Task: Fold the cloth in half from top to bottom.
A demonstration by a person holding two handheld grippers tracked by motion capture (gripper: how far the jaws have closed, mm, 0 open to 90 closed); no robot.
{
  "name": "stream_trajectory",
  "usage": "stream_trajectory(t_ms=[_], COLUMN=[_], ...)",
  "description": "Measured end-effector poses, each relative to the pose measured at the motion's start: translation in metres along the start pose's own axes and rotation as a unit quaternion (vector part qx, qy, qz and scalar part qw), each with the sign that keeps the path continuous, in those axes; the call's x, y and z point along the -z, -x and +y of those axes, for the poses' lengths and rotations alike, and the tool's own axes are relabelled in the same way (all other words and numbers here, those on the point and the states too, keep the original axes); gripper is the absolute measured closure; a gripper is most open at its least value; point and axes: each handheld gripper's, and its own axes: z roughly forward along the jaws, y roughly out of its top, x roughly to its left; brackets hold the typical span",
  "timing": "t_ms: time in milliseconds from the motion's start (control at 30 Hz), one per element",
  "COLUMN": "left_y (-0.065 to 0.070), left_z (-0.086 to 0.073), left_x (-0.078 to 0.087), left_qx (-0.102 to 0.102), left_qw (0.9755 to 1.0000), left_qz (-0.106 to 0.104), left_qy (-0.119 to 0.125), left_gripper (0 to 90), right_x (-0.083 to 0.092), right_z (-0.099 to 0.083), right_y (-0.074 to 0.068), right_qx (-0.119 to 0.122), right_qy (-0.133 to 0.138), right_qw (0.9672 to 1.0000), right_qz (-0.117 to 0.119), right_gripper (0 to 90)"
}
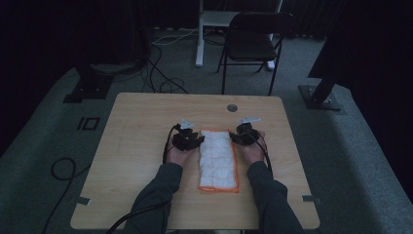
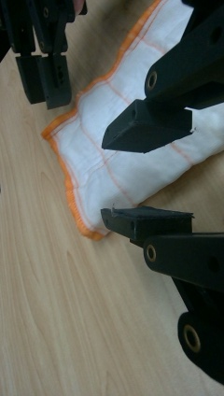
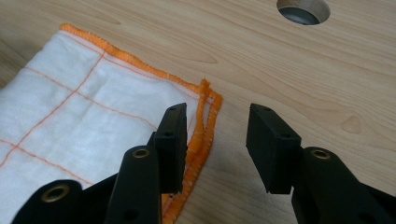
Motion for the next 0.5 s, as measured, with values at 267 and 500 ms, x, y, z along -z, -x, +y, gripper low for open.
stream_trajectory(t_ms=[267, 500], left_y=[-0.003, -0.001], left_z=[0.006, 0.006], left_x=[-0.006, -0.017], left_qx=[-0.001, -0.001], left_qw=[1.0000, 0.9999], left_qz=[0.006, 0.007], left_qy=[-0.002, -0.008], left_gripper=[58.6, 56.5], right_x=[0.000, -0.007], right_z=[0.009, 0.010], right_y=[-0.002, -0.002], right_qx=[-0.007, -0.015], right_qy=[0.003, -0.005], right_qw=[1.0000, 0.9999], right_qz=[0.001, 0.001], right_gripper=[56.9, 56.3])
